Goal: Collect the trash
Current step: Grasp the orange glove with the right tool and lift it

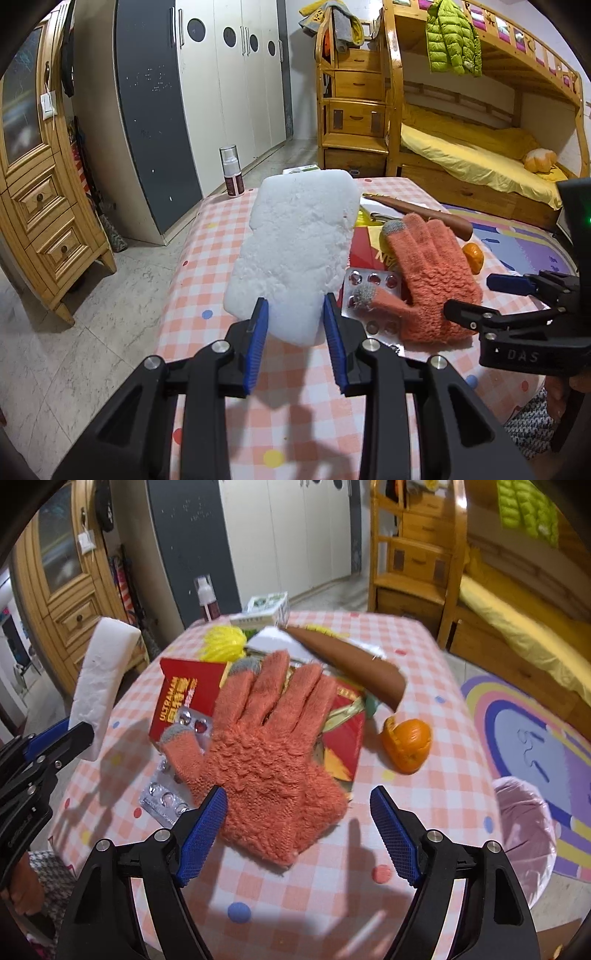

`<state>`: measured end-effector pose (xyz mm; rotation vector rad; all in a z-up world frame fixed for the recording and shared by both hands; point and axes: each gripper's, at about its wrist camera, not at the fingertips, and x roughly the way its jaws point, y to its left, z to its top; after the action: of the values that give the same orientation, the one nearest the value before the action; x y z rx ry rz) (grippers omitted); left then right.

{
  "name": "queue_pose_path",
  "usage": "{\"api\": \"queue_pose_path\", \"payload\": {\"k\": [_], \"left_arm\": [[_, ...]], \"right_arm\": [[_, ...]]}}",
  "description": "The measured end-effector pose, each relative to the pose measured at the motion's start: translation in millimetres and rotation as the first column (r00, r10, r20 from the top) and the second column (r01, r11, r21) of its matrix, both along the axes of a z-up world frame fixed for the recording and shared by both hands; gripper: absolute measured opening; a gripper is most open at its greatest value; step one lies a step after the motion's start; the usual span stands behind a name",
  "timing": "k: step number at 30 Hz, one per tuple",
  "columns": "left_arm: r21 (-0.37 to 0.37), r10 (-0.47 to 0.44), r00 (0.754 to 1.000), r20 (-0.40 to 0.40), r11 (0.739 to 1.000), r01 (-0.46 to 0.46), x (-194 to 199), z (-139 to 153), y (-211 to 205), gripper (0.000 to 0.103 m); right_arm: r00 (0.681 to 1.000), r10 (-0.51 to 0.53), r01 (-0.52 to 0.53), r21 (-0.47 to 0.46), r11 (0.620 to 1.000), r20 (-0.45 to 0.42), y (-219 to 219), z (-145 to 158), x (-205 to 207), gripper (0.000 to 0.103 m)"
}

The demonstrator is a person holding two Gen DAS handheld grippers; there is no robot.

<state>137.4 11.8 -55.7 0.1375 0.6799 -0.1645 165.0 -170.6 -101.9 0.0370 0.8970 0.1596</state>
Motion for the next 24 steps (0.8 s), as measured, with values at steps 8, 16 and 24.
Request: {"api": "queue_pose_path", "payload": {"k": [8, 16, 24], "left_arm": [[0.008, 0.017, 1.000, -0.015, 1.000, -0.017, 1, -3, 3, 0.029], [-0.027, 0.024, 1.000, -0.008, 0.999, -0.024, -2, 3, 5, 0.029], [-0.105, -0.104, 0.994, 0.035, 0.989, 0.107, -17, 16, -27, 0.029]], "right_arm": [[0.999, 0.025, -0.023, 0.043, 0.999, -0.027, -2, -4, -4, 0.050], [0.972, 0.035, -0.046, 0.038, 0.998, 0.232, -9, 39, -46, 0.017], [0.929, -0.055, 0.037, 0.056, 0.998, 0.365, -35, 71, -63, 0.017]]}}
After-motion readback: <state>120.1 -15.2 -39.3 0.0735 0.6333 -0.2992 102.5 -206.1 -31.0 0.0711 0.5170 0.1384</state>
